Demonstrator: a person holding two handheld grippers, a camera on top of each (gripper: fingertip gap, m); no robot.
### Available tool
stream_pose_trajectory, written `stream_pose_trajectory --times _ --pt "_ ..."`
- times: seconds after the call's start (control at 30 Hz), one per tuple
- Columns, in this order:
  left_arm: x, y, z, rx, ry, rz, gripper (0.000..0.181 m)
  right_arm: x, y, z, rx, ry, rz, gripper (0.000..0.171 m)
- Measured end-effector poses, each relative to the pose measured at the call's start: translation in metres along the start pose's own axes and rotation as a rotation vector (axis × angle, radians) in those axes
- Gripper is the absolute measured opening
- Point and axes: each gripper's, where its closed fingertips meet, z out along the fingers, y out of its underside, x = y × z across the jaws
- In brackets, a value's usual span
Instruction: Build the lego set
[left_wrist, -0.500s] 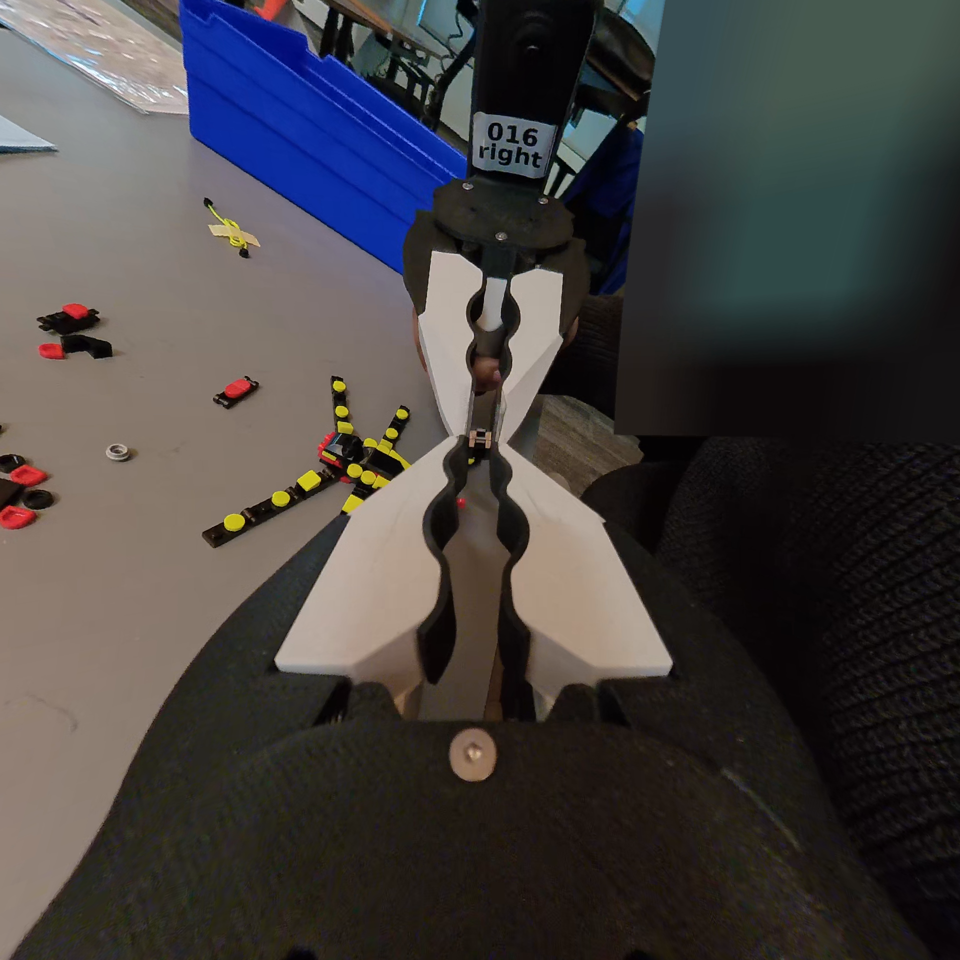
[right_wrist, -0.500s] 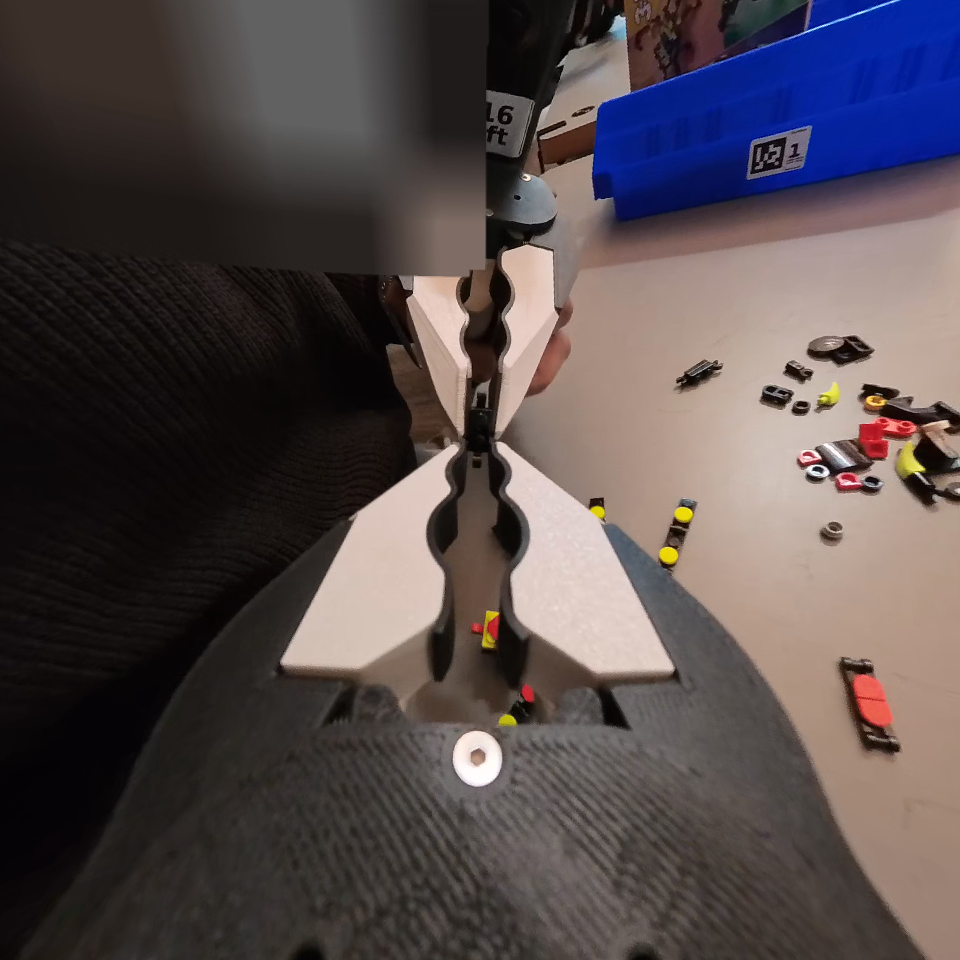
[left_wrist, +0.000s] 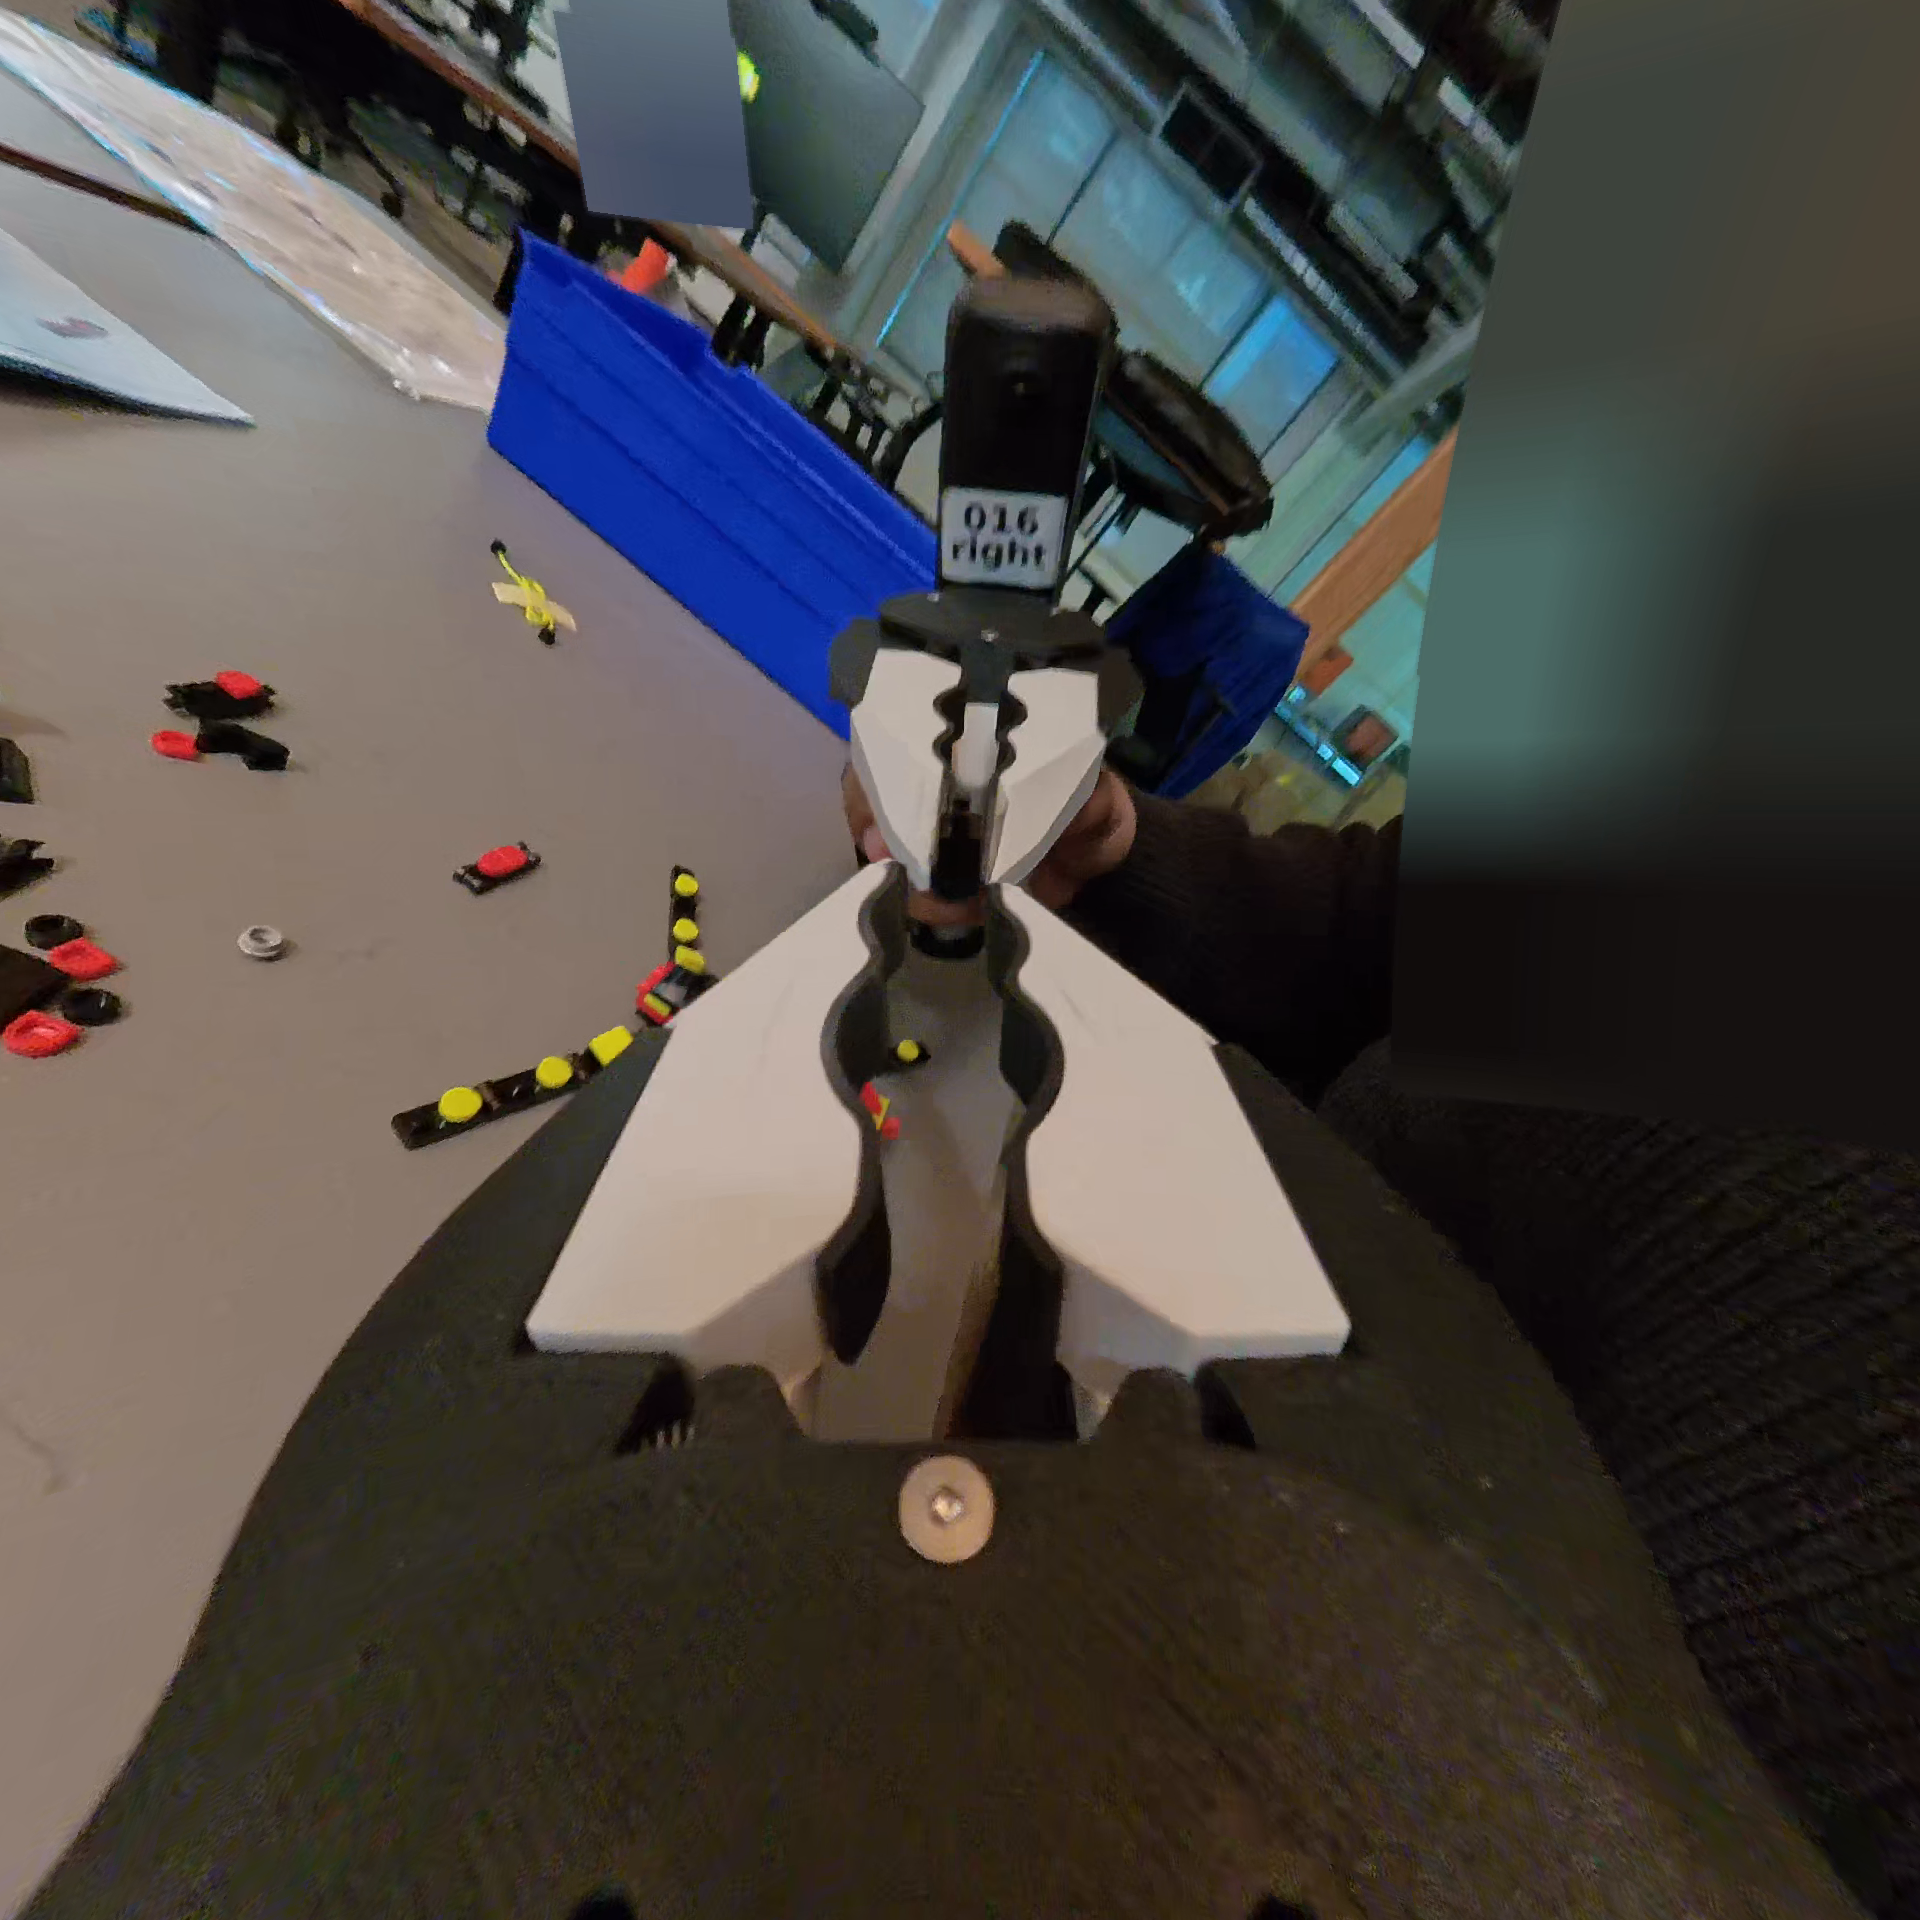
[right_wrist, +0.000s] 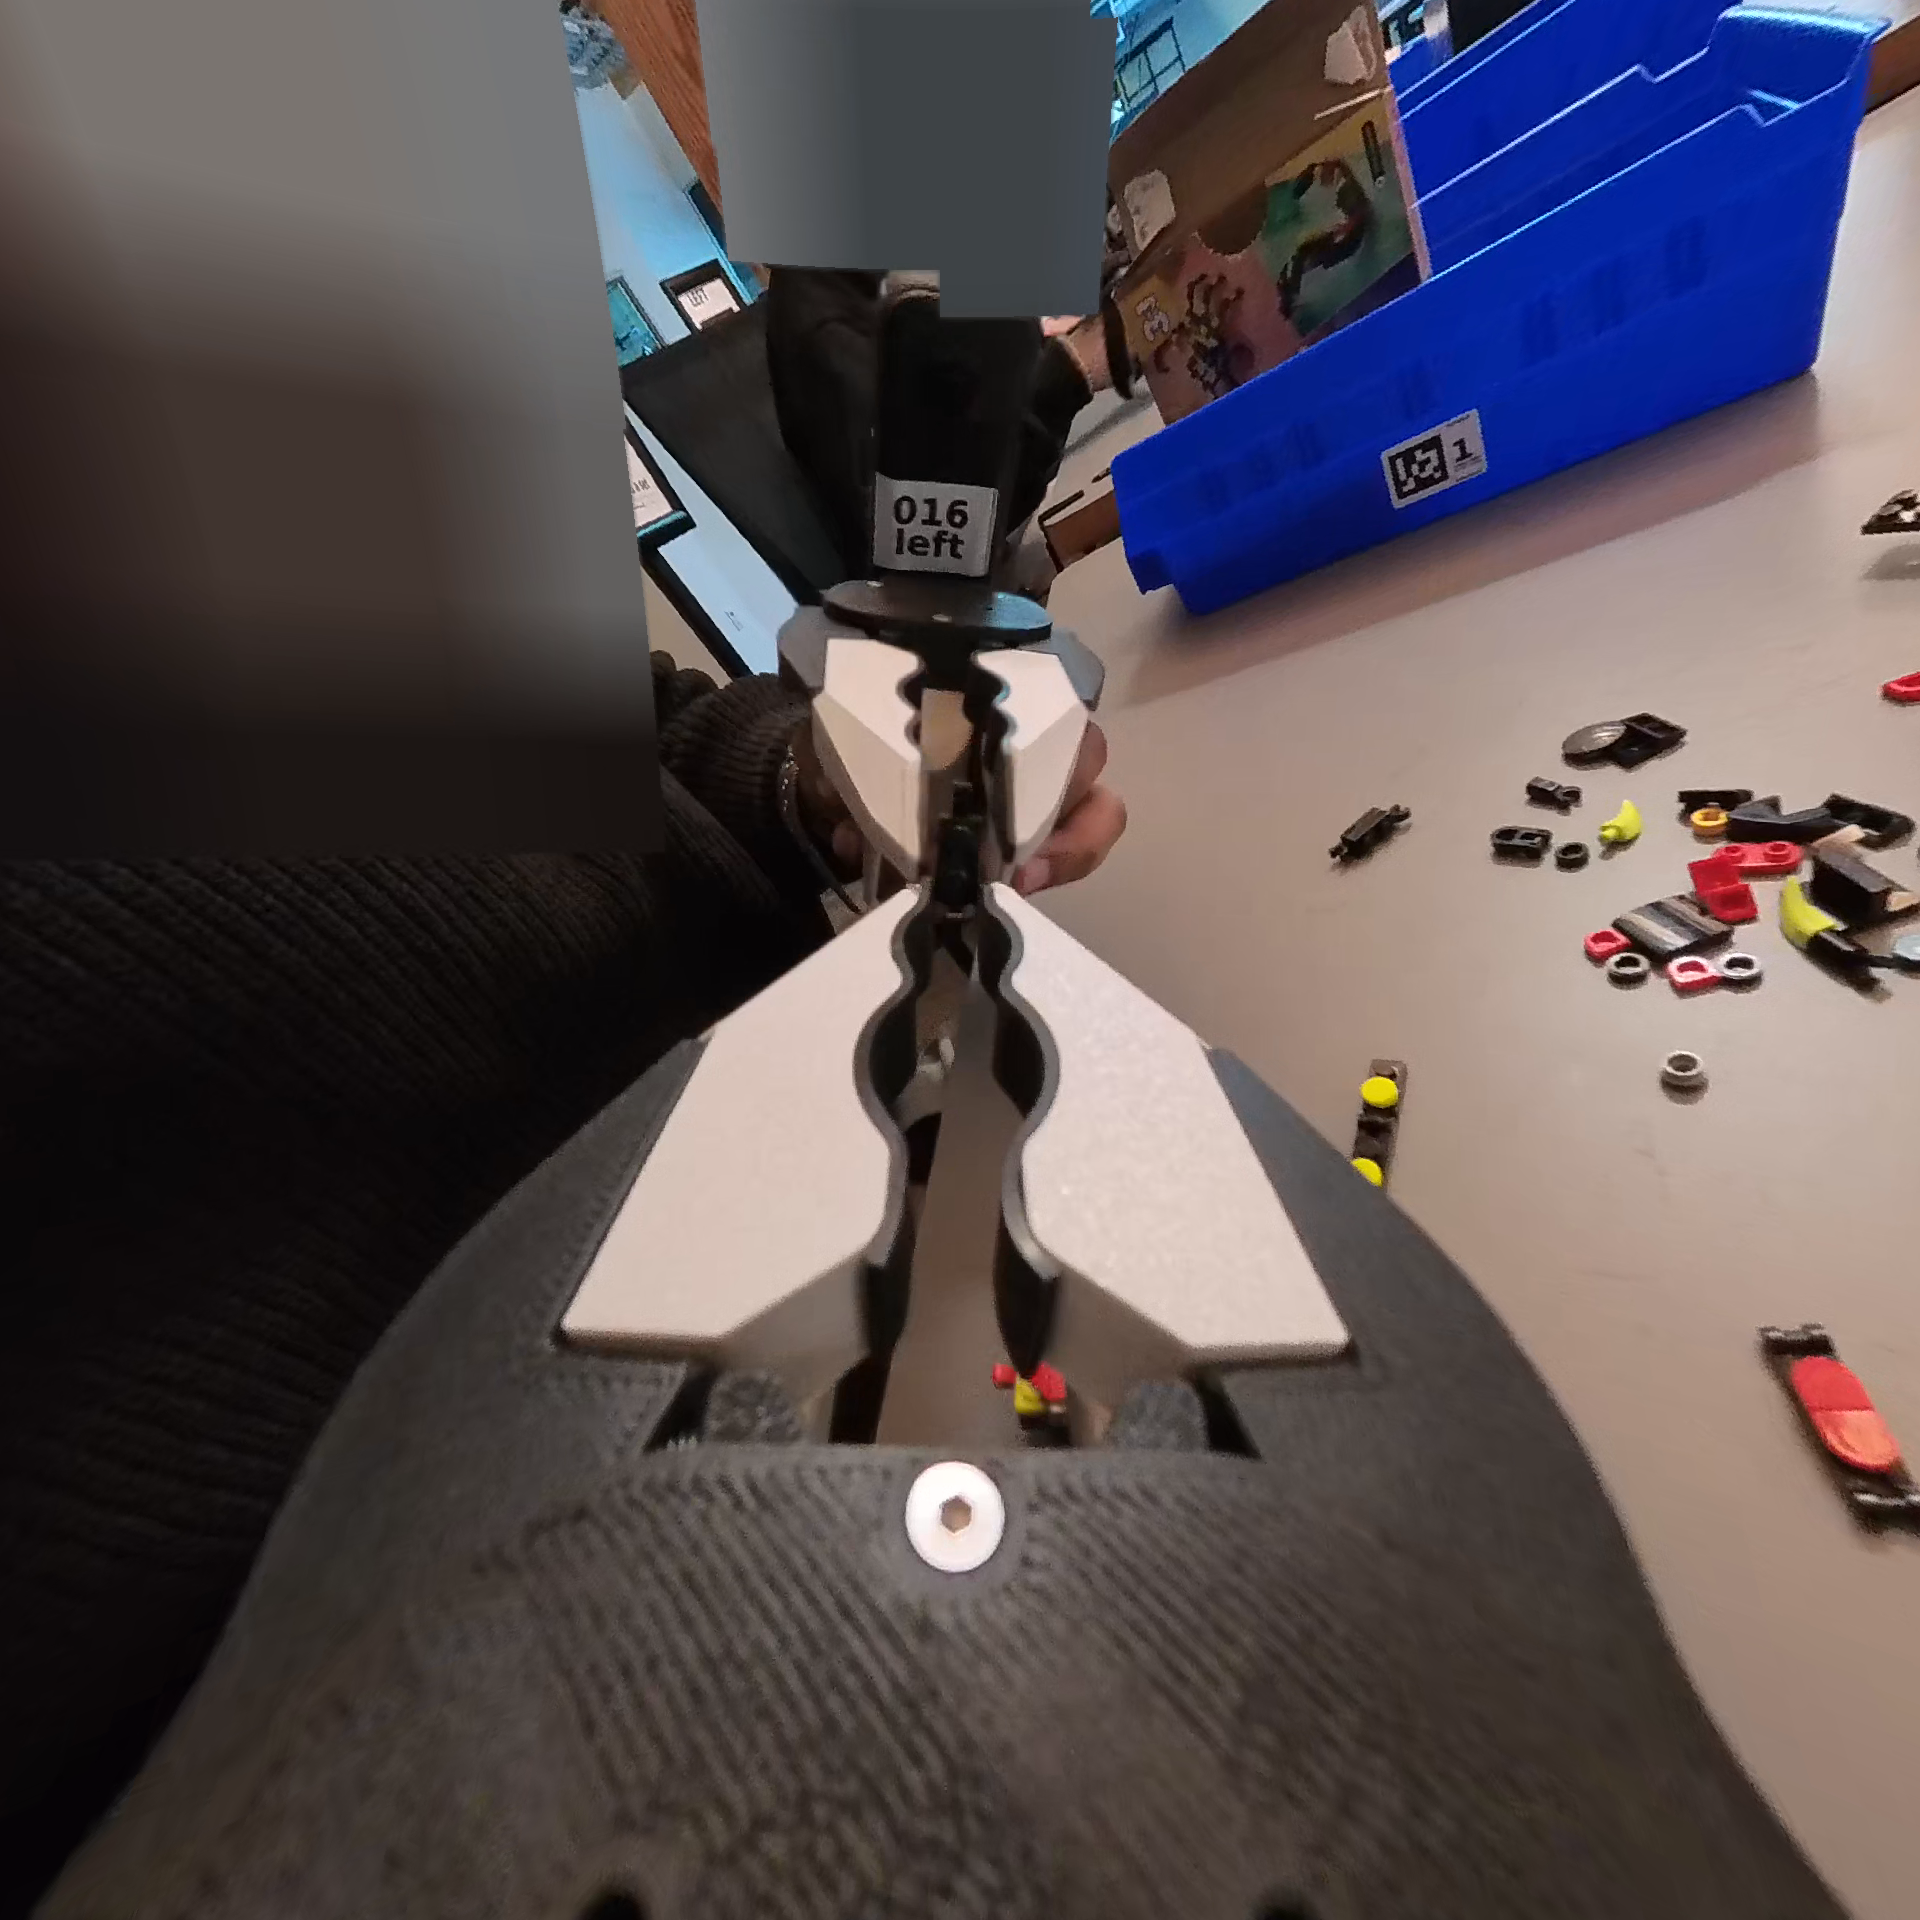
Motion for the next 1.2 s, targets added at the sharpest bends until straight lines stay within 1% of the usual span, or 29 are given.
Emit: stream_pose_trajectory --times 0.1,0.3,0.47,0.6,0.87,1.2 --pt "0.003 -0.010 -0.004 0.062 0.037 -0.052 0.015 -0.001 -0.002 0.001 0.020 -0.003 0.009 0.005" --pt "0.004 -0.015 -0.005 0.105 0.085 -0.144 0.014 -0.003 -0.007 0.005 0.076 -0.016 0.036 0.005" --pt "0.006 -0.015 -0.005 0.107 0.097 -0.152 0.012 -0.005 -0.009 0.007 0.093 -0.021 0.049 0.005" --pt "0.008 -0.017 -0.006 0.122 0.110 -0.155 0.004 -0.006 -0.011 0.008 0.105 -0.017 0.055 0.005" --pt "0.009 -0.020 -0.008 0.154 0.121 -0.184 0.004 -0.006 -0.014 0.010 0.134 -0.009 0.072 0.005" --pt "0.006 -0.019 -0.009 0.145 0.107 -0.194 0.004 -0.004 -0.012 0.012 0.127 0.003 0.080 0.005"
